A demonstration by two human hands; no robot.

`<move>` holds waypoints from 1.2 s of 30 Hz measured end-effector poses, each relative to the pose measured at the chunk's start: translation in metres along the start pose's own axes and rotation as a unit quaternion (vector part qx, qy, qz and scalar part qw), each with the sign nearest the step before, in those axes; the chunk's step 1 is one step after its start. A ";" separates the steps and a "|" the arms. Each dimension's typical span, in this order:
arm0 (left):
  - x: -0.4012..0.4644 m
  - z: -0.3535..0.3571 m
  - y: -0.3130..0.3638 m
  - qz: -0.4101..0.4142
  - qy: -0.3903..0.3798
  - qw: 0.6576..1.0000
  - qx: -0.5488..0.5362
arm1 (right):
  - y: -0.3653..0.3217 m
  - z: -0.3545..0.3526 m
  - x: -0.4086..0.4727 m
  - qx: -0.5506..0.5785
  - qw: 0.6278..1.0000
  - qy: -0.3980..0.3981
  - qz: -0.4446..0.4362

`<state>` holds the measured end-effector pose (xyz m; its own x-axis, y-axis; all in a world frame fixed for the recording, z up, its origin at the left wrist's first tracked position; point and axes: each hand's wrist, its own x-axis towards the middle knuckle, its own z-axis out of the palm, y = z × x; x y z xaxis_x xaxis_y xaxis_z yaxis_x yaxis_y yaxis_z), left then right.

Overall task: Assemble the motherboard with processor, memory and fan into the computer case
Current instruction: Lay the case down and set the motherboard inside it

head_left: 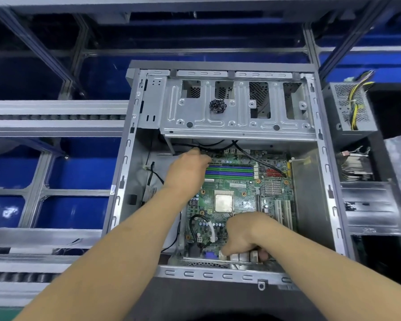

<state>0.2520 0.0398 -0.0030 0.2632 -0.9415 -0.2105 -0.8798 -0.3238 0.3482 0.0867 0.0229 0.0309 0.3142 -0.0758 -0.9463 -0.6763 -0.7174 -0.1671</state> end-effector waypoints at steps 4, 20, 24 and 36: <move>0.001 -0.003 0.000 0.001 -0.016 1.000 -0.014 | 0.014 0.001 0.003 0.125 0.992 -0.013 0.028; -0.001 -0.002 0.002 0.036 -0.030 0.998 -0.052 | 0.026 -0.001 0.003 0.139 0.990 -0.026 -0.024; 0.000 0.004 0.000 0.026 -0.004 0.996 -0.083 | 0.027 0.007 0.004 0.108 0.991 0.074 -0.016; -0.014 0.003 -0.009 0.038 -0.035 0.997 -0.054 | 0.060 -0.022 0.002 -0.050 0.923 0.380 0.039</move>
<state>0.2552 0.0566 -0.0062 0.1669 -0.9559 -0.2415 -0.8473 -0.2644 0.4607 0.0610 -0.0356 0.0246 0.6691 -0.5659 -0.4816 -0.6639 -0.7464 -0.0454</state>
